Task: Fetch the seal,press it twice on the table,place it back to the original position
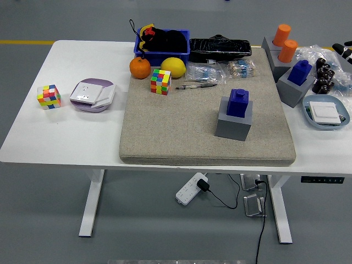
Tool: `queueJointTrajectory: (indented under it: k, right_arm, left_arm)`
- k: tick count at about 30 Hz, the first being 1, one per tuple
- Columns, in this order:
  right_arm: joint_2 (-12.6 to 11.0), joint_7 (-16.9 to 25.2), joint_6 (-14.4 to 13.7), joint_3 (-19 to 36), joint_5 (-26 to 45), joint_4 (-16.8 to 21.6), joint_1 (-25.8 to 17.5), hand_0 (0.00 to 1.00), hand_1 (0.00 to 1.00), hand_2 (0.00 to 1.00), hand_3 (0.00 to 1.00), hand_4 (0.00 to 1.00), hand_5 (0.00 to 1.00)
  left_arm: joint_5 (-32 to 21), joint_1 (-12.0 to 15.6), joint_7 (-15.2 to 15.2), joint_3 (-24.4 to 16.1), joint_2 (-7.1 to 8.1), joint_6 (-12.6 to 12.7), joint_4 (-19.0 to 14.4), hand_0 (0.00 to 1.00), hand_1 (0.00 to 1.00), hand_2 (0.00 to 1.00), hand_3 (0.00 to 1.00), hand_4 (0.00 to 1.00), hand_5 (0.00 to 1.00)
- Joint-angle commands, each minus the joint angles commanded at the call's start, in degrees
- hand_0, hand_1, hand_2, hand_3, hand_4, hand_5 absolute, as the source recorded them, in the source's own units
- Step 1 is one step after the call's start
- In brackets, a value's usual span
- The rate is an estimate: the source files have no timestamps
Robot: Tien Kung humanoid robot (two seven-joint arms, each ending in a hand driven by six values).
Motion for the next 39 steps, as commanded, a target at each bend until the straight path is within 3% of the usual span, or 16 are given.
queueJointTrajectory:
  k: [5,6,11,12,17,18,29,30,35,36,39]
  right_arm:
    - [-0.60,-0.65,0.42,1.68,0.25,0.01,-2.24,0.700,0.712,0.817,0.836,0.998,0.410]
    - [-0.64,-0.70,0.39,1.90,0.27,0.02,-2.52,0.717,0.657,0.677,0.756,0.998,0.403]
    - [-1.16,-1.05,0.58,3.86,0.46,0.23,-4.47,0.717,0.657,0.677,0.756,0.998,0.403]
    - [-1.26,-1.12,0.58,4.22,0.40,0.24,-4.76,0.654,0.561,0.528,0.636,0.998,0.399]
    - [-1.56,-1.68,0.57,6.46,-1.11,-0.05,-5.99,0.654,0.561,0.528,0.636,0.998,0.399]
    - [-1.68,-1.96,0.65,6.97,-1.65,-0.14,-6.24,0.721,0.628,0.605,0.658,0.998,0.388]
    - [-2.71,-3.32,1.13,10.65,-1.45,-0.40,-8.07,0.681,0.601,0.573,0.617,0.998,0.359]
    - [-2.82,-3.37,1.13,10.86,-1.03,-0.43,-8.20,0.755,0.706,0.695,0.664,0.998,0.355]
    - [-3.07,-4.14,1.58,11.66,-0.90,-0.63,-8.63,0.755,0.706,0.695,0.664,0.998,0.355]
    - [-3.04,-4.25,1.62,12.07,-0.85,-0.75,-8.75,0.799,0.755,0.762,0.701,0.998,0.311]
    - [-3.01,-4.43,1.67,12.79,-0.61,-1.06,-8.95,0.799,0.755,0.762,0.701,0.998,0.311]
  left_arm:
    - [-0.04,0.12,0.01,0.16,0.07,-0.02,0.03,0.679,0.639,0.604,0.647,0.693,0.198]
    - [-0.04,0.15,0.03,0.21,0.08,-0.03,0.04,0.682,0.639,0.603,0.646,0.693,0.198]
    - [0.00,0.13,0.03,0.36,0.24,-0.05,0.09,0.682,0.639,0.603,0.646,0.693,0.198]
    - [0.01,0.11,0.02,0.36,0.27,-0.03,0.11,0.680,0.639,0.604,0.647,0.693,0.198]
    - [0.17,0.05,0.00,0.35,0.44,-0.01,0.05,0.680,0.639,0.604,0.647,0.693,0.198]
    - [0.21,0.08,0.00,0.33,0.46,-0.01,0.04,0.680,0.640,0.604,0.647,0.692,0.198]
    - [0.40,0.40,-0.03,-0.21,0.40,0.03,0.08,0.679,0.639,0.603,0.646,0.692,0.198]
    - [0.42,0.43,-0.03,-0.29,0.38,0.03,0.08,0.680,0.639,0.604,0.647,0.692,0.199]
    - [0.52,0.41,-0.05,-0.58,0.31,0.06,0.09,0.680,0.639,0.604,0.647,0.692,0.199]
    - [0.55,0.39,-0.07,-0.63,0.32,0.06,0.05,0.678,0.640,0.604,0.647,0.692,0.199]
    - [0.72,0.42,-0.08,-0.81,0.31,0.08,0.07,0.678,0.640,0.604,0.647,0.692,0.199]
